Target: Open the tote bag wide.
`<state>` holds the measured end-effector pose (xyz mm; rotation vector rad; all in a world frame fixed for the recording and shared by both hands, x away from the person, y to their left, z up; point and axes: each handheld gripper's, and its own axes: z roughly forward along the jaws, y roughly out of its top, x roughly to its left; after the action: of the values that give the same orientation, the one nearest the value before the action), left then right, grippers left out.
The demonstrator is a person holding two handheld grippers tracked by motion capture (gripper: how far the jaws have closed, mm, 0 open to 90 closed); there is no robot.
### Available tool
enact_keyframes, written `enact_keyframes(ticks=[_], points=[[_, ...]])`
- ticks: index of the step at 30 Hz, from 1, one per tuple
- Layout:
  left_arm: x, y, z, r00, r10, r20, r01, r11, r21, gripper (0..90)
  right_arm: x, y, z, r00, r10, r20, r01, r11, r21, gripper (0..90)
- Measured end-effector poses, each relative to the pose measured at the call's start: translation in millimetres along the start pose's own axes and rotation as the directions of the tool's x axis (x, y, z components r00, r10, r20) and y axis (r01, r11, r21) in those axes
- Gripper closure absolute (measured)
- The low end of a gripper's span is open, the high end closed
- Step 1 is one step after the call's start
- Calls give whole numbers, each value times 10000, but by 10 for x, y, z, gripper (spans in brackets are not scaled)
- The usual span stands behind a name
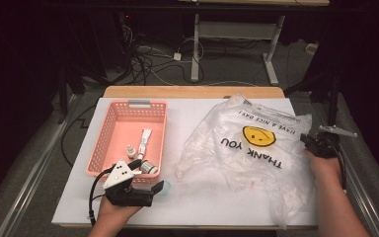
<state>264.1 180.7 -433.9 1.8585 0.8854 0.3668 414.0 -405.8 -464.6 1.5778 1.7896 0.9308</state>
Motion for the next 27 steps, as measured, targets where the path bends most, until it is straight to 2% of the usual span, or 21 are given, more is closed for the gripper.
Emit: enact_keyframes(ticks=[3, 4, 6, 7, 8, 9, 11, 13, 14, 15, 16, 17, 18, 20, 21, 22, 23, 24, 25, 26, 27], points=[[5, -2, -3, 10000, -12, 3, 12, 10000, -6, 2, 34, -92, -173, 9999, -94, -100, 92, 9998, -167, 631], [6, -1, -6, 10000, -17, -5, 17, 10000, -8, 2, 55, -135, -330, 9995, -310, -116, 304, 9984, -476, 548], [4, -1, -13, 10000, -13, -12, 13, 10000, -30, 2, 71, -152, -397, 9996, -230, -154, 221, 9981, -578, 522], [1, -1, -13, 10000, 5, -19, -5, 10000, -24, 2, 88, -174, -506, 9988, -275, -398, 244, 9969, -751, 500], [0, -1, -12, 10000, 26, -19, -27, 10000, -16, 2, 181, -222, -692, 9963, -551, -666, 480, 9934, -1046, 491], [-1, -1, -8, 10000, 36, -13, -36, 10000, -1, 2, 181, -222, -692, 9963, -551, -666, 480, 9934, -1046, 491], [1, -3, 4, 10000, 28, -18, -28, 10000, 34, 2, 316, -300, -835, 9886, -803, -1277, 654, 9910, -1167, 481], [1, -7, 18, 10000, 2, -15, -2, 10000, 69, 2, 497, -388, -938, 9754, -1242, -1821, 1033, 9873, -1204, 470], [0, -8, 21, 10000, 1, -23, -1, 10000, 93, 2, 687, -457, -1006, 9556, -1609, -2467, 1353, 9838, -1174, 445], [-2, -9, 24, 10000, 2, -29, -2, 9999, 102, 2, 758, -479, -1026, 9472, -1730, -2701, 1462, 9824, -1165, 435], [-6, -9, 28, 10000, 18, -21, -18, 9999, 125, 2, 758, -479, -1026, 9472, -1730, -2701, 1462, 9824, -1165, 435], [-8, -9, 31, 10000, 36, -13, -36, 9999, 142, 2, 876, -519, -1056, 9328, -1898, -3065, 1615, 9801, -1154, 414], [-10, -10, 34, 10000, 45, -11, -45, 9999, 143, 2, 1060, -581, -1076, 9072, -2188, -3593, 1958, 9756, -997, 371], [-9, -10, 35, 10000, 50, 8, -50, 9999, 158, 2, 1225, -644, -1057, 8814, -2558, -3972, 2494, 9660, -688, 329], [-8, -10, 36, 10000, 41, 11, -41, 9999, 155, 2, 1225, -644, -1057, 8814, -2558, -3972, 2494, 9660, -688, 329], [-7, -11, 37, 10000, 38, 19, -38, 9999, 157, 2, 1291, -679, -1041, 8684, -2676, -4174, 2722, 9610, -496, 305], [-6, -13, 38, 10000, 37, 33, -38, 9999, 158, 2, 1395, -746, -996, 8528, -2999, -4276, 3296, 9441, -47, 275], [-5, -15, 39, 10000, 42, 43, -43, 9999, 160, 2, 1424, -774, -971, 8495, -3216, -4183, 3599, 9329, 135, 278], [-5, -16, 40, 10000, 41, 51, -42, 9998, 170, 2, 1424, -774, -971, 8495, -3216, -4183, 3599, 9329, 135, 278], [-4, -19, 43, 10000, 37, 61, -38, 9998, 183, 2, 1441, -817, -912, 8581, -3398, -3850, 3879, 9202, 524, 332], [-4, -20, 44, 10000, 31, 72, -32, 9998, 188, 2, 1441, -817, -912, 8581, -3398, -3850, 3879, 9202, 524, 332]])
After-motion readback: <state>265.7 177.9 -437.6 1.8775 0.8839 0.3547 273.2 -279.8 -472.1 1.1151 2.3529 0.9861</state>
